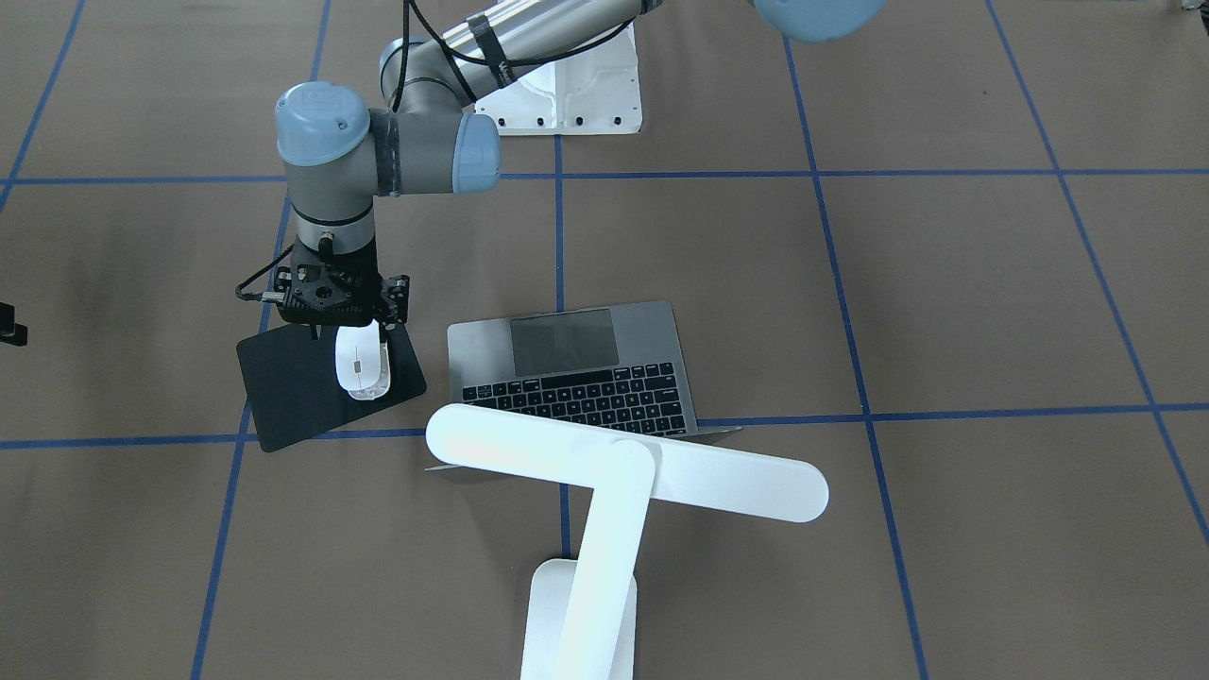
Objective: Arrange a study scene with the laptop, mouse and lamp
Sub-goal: 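Lower the white mouse onto the black mouse pad with the left gripper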
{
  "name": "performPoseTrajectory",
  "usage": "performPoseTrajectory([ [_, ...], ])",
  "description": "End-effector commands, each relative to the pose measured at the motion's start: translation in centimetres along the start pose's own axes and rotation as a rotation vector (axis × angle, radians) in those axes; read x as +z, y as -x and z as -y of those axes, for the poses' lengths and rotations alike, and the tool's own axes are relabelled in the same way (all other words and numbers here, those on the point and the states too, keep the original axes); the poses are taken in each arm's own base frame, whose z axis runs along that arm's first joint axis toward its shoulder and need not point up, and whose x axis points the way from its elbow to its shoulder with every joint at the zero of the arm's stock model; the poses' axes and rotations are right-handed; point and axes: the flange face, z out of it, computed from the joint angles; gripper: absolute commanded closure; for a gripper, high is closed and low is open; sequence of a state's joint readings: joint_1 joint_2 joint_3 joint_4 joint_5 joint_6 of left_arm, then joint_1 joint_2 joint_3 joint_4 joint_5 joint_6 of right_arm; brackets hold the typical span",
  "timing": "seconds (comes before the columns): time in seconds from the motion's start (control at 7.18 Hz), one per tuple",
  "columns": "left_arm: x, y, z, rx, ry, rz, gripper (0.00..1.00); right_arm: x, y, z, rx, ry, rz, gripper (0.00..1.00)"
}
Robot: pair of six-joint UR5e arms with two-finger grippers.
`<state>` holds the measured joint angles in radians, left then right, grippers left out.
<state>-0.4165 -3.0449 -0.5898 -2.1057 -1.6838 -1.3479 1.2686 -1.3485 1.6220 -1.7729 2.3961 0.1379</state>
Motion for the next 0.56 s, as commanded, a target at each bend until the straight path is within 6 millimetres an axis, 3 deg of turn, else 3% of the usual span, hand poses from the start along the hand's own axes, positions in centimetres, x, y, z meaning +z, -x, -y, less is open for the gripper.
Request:
performPoseTrajectory([
  [0.0,-2.5,5.7,3.4,-0.021,0.065,-0.014,0.16,0.0,0.0,0.0,-0.003,-0.002,0.000,0.01],
  [0.28,-6.0,14.0,6.3,0.015,0.125,-0.028,0.16,0.1,-0.3,-0.1,-0.014,-0.019,-0.001,0.01],
  [0.42,-7.0,19.1,8.2,0.025,0.162,-0.046,0.16,0.0,-0.4,-0.1,-0.025,-0.032,-0.005,0.01],
])
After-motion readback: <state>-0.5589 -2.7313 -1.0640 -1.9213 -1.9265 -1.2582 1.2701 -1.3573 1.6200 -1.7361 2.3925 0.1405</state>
